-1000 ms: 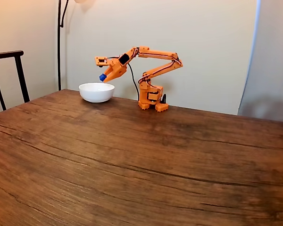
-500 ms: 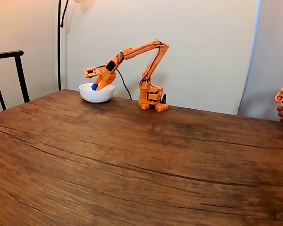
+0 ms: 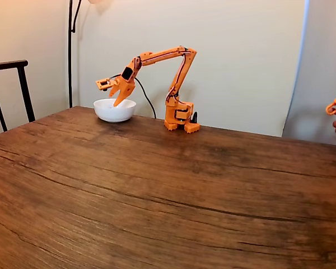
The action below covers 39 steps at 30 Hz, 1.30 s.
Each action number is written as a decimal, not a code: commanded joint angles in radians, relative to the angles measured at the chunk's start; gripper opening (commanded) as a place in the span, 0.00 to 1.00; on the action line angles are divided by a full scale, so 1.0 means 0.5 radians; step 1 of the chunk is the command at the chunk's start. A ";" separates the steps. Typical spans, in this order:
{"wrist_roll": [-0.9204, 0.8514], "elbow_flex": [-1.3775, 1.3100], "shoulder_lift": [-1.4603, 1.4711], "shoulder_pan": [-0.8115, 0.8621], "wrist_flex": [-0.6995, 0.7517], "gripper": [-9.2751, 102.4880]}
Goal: Grasp the cube and drop it in the bowl
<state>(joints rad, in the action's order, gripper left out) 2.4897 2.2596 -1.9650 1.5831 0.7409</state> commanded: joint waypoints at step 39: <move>-1.003 -0.377 -1.555 -2.212 1.798 0.17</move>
<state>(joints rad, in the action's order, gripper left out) 2.0141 2.0663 -2.7259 0.5384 1.6429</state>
